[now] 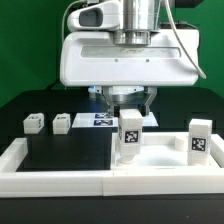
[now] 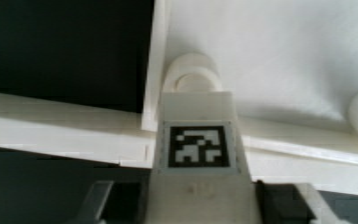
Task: Assemble square table
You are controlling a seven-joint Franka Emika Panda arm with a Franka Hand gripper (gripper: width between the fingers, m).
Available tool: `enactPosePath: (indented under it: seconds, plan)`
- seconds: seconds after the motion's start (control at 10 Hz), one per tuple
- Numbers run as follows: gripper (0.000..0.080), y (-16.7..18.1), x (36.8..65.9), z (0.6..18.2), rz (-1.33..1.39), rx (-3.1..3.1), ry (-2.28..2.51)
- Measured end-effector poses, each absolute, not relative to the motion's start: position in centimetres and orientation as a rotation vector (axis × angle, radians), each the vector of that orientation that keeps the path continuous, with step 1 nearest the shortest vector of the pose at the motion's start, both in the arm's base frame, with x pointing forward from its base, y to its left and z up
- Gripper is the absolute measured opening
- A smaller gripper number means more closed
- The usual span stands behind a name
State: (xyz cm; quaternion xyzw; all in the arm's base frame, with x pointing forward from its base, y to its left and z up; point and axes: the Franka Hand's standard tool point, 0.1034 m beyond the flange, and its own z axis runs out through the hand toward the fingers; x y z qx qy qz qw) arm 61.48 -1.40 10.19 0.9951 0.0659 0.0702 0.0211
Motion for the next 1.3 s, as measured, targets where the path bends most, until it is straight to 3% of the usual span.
enactPosePath:
  seconds: [1.3]
  plan:
    - [0.0296, -3.0, 60.8, 9.5, 0.257, 3.104, 0.049]
